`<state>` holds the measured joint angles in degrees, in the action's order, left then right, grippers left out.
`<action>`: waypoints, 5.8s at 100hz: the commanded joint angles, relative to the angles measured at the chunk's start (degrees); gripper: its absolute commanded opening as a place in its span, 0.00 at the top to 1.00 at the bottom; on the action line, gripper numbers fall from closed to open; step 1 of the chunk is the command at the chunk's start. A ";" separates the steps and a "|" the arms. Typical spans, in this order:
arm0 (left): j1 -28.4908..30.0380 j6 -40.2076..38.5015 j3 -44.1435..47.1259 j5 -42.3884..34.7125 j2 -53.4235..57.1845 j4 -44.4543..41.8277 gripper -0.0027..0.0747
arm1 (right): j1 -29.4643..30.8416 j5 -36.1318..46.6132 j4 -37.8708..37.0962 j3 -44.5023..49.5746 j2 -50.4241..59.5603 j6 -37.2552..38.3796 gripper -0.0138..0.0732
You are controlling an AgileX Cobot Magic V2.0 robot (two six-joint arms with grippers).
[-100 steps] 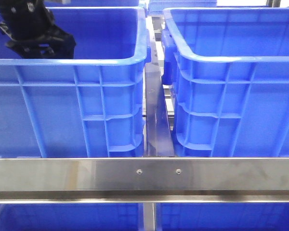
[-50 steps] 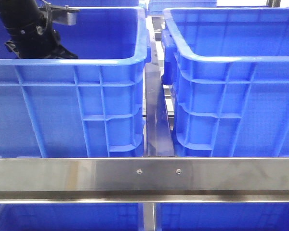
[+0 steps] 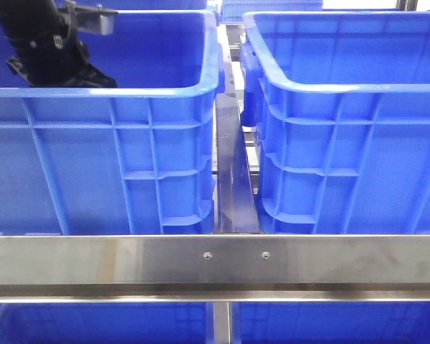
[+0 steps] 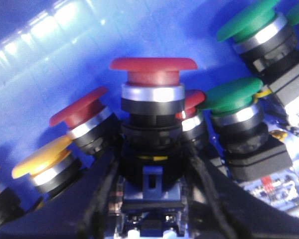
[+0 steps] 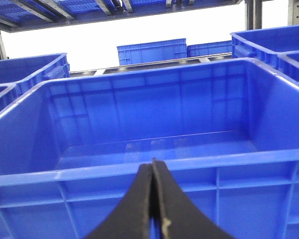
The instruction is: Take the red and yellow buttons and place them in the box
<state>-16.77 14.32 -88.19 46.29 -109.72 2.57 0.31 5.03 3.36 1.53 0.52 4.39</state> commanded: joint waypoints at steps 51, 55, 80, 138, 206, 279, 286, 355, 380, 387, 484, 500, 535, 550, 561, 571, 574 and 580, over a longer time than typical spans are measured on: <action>-6.91 0.05 -1.97 2.91 22.88 7.26 0.99 | -0.01 6.44 -0.64 -1.10 1.52 -0.19 0.92; -8.23 0.05 -1.97 2.91 23.70 7.26 0.99 | -0.01 6.44 -0.64 -1.10 1.52 -0.19 0.92; -19.46 0.05 -1.76 5.02 25.63 7.26 0.99 | -0.01 7.88 -0.64 -1.10 1.52 -0.19 0.92; -31.52 0.05 -1.33 2.74 25.63 7.26 0.99 | -0.01 -16.16 -0.64 -22.82 -3.35 -0.19 0.92; -31.52 0.05 -1.33 2.77 25.63 7.26 0.99 | -0.01 -45.85 17.40 -51.30 -30.24 -0.19 0.74; -31.52 0.05 -1.33 2.87 25.63 7.26 0.99 | -0.01 -47.57 60.36 -51.25 -46.81 -25.95 0.22; -31.52 0.05 -1.33 2.87 25.63 7.26 0.99 | -0.01 -49.22 65.53 -51.25 -49.93 -30.36 0.22; -31.52 0.05 -1.33 2.87 25.63 7.26 0.99 | -3.93 -58.70 84.04 -51.42 -65.04 -45.52 0.22; -31.52 0.05 -1.33 2.87 25.63 7.26 0.99 | -8.68 -54.59 84.53 -51.52 -65.87 -46.13 0.22; -31.52 0.05 -1.33 2.87 25.63 7.26 0.99 | -8.75 -54.53 84.81 -51.52 -65.87 -46.54 0.26; -31.17 0.05 -1.33 2.87 25.63 7.26 0.25 | -8.75 -54.22 85.73 -51.52 -65.87 -50.95 0.70; -31.17 -0.78 -1.33 3.28 25.84 7.26 0.25 | -8.75 -53.10 85.73 -51.52 -65.82 -52.47 0.70; -31.05 -4.66 2.88 1.91 30.05 5.24 0.26 | -8.75 -48.98 85.73 -51.52 -65.82 -53.88 0.70; -27.06 -6.38 8.53 0.29 34.48 4.26 0.26 | -8.75 -47.49 85.73 -51.52 -65.82 -53.92 0.70; -21.07 -7.54 13.17 -1.16 38.79 4.26 0.26 | -8.75 -47.29 85.73 -51.52 -65.82 -54.44 0.70; -14.37 -8.43 17.25 -2.33 43.15 4.26 0.26 | -8.75 -47.29 85.73 -51.52 -65.82 -54.50 0.70; -12.37 -8.99 18.72 -2.73 44.45 4.26 0.26 | -8.75 -47.29 85.73 -51.52 -65.82 -54.50 0.70; -7.91 -9.24 21.31 -3.64 47.96 4.37 0.26 | -8.75 -47.23 85.73 -51.52 -65.82 -54.50 0.70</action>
<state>-29.50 6.34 -68.28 47.44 -67.14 6.41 -8.43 -41.66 85.46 -48.00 -66.29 -49.03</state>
